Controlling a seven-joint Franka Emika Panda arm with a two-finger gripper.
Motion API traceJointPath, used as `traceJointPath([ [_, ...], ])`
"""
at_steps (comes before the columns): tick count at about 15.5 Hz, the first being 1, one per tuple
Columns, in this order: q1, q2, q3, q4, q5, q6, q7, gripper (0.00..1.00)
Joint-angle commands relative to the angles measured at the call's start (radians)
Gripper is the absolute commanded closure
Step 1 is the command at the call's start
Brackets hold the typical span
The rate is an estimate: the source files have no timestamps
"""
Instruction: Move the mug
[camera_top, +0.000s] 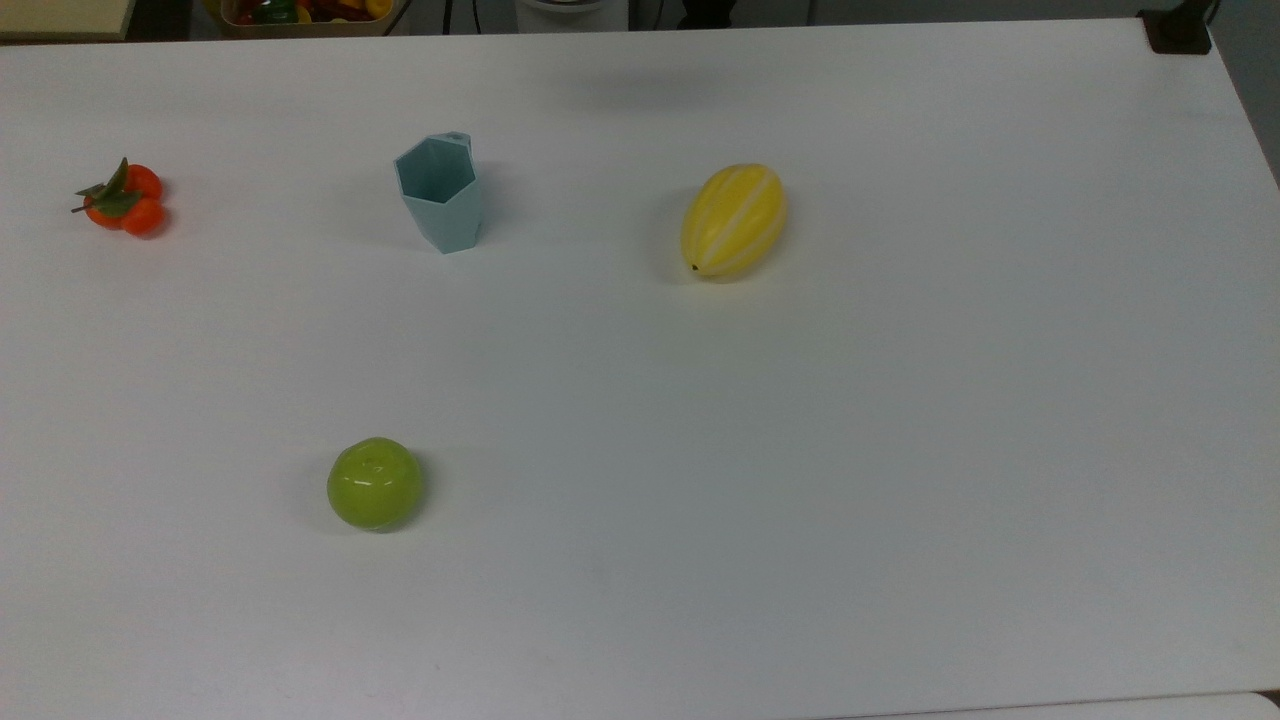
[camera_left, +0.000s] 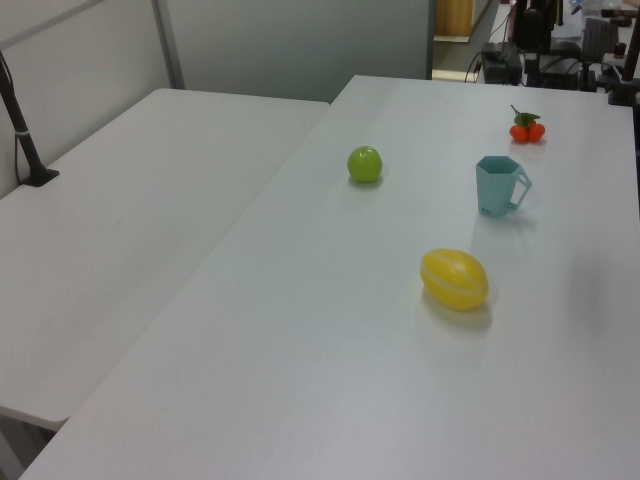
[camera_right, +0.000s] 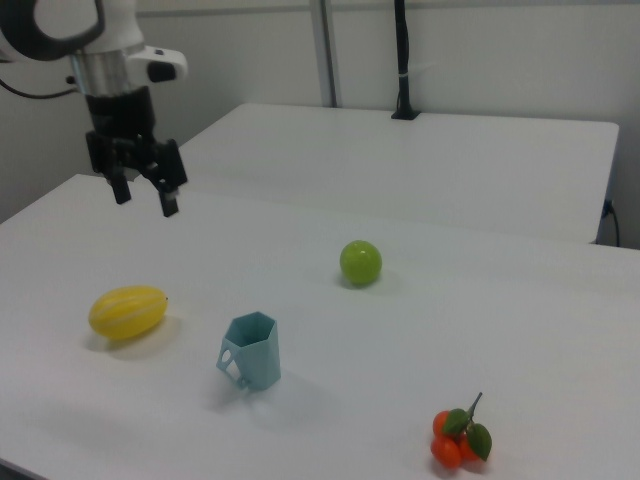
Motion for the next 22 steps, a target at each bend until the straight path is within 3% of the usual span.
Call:
traceJointPath([
  [1, 0.006, 0.013, 0.078, 0.039, 0.019, -0.026, 0.112, 0.00],
  [5, 0.015, 0.018, 0.058, 0.033, 0.041, 0.073, 0.092, 0.00],
  [9, 0.119, 0.064, -0.057, 0.028, 0.047, 0.205, 0.011, 0.00],
  [14, 0.125, 0.085, -0.083, 0.030, 0.048, 0.219, -0.156, 0.00],
  [22, 0.122, 0.085, -0.084, 0.030, 0.051, 0.249, -0.148, 0.00],
])
